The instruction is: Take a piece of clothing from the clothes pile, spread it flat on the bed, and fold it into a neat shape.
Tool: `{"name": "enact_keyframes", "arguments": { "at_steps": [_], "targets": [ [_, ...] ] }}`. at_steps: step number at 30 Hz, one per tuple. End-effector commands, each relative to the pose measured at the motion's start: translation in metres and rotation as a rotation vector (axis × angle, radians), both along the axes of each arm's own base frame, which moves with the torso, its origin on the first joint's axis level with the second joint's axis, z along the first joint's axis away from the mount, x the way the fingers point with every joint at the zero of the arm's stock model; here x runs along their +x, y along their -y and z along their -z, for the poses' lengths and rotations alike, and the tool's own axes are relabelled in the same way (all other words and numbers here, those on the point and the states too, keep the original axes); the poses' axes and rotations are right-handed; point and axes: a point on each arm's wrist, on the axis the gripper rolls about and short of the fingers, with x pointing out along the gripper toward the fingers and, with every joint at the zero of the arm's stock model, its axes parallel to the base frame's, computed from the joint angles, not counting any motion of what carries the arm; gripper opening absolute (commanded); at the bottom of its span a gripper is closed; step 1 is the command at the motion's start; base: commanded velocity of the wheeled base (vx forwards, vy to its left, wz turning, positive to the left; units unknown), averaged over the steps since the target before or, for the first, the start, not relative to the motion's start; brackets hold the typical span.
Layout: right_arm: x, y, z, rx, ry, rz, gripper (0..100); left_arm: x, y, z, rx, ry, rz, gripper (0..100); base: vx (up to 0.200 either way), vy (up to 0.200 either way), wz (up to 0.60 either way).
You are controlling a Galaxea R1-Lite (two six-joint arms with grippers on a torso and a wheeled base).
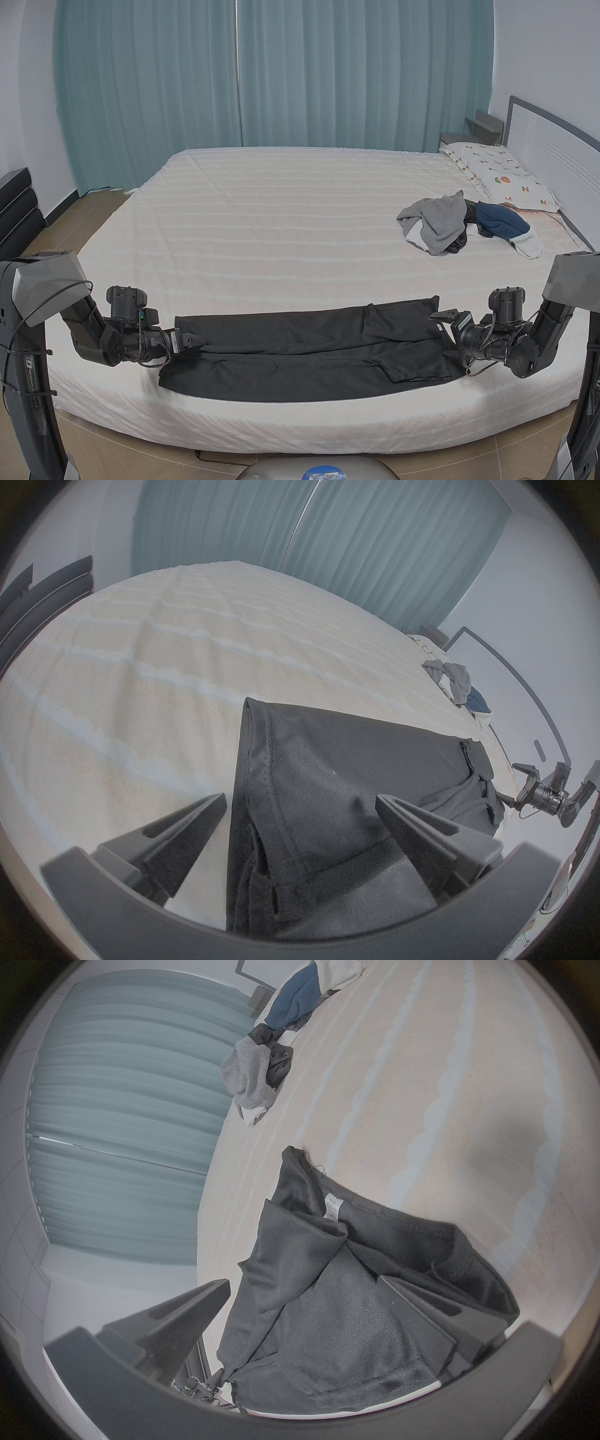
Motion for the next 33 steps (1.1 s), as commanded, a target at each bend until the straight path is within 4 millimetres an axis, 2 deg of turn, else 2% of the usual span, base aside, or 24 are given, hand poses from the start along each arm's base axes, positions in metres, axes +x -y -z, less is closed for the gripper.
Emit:
{"name": "enact_keyframes", "arguments": {
  "at_steps": [1, 21, 33],
  "targets": [
    [0.000, 0.000, 0.001, 0.000, -0.003, 0.000, 100, -0.001, 0.000, 0.001, -0.004, -0.005, 0.001, 0, 0.000, 0.000, 0.00],
    [0.001, 0.004, -0.001, 0.013, 0.003, -0.004, 100, -0.002, 0.001, -0.002, -0.017, -0.008, -0.016, 0, 0.000, 0.000, 0.00],
    [0.002, 0.007, -0.004, 0.030, 0.009, -0.006, 100, 0.002, 0.008, -0.014, -0.087, 0.001, -0.068, 0, 0.000, 0.000, 0.00]
  ]
}}
